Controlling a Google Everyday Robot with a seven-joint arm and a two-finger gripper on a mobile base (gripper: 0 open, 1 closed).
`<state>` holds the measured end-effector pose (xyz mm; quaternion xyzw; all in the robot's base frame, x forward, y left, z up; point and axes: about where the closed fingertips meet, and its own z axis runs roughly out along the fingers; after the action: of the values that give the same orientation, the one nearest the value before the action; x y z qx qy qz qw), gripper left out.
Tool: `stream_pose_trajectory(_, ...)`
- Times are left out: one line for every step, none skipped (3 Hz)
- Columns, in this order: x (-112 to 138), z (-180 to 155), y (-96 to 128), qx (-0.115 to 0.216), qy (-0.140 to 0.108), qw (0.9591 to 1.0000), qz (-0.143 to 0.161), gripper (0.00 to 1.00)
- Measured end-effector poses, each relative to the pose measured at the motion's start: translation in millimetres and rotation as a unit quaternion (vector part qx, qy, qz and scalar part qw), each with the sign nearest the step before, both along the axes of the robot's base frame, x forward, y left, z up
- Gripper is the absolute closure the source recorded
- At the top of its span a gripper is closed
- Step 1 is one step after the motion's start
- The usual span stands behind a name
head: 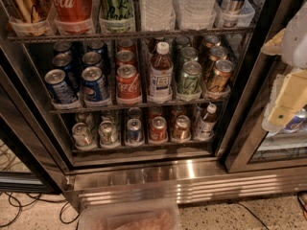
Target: Pick coke can from bottom shelf of fridge
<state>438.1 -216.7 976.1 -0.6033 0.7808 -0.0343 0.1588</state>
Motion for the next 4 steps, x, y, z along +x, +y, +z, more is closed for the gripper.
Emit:
stream_pose_trajectory(0,0,0,0.000,0.000,1.0000,0.000,0.00)
stream_pose_trajectory(-1,-16,7,0.018,-0.005,0.9998,-0.007,0.19)
stream_pose_trajectory(-5,-51,22,0.057,-0.015,0.9978,-0.031,0.42)
stream_pose_trajectory(-11,-99,41,0.109,-0.015,0.9922,-0.060,0.65)
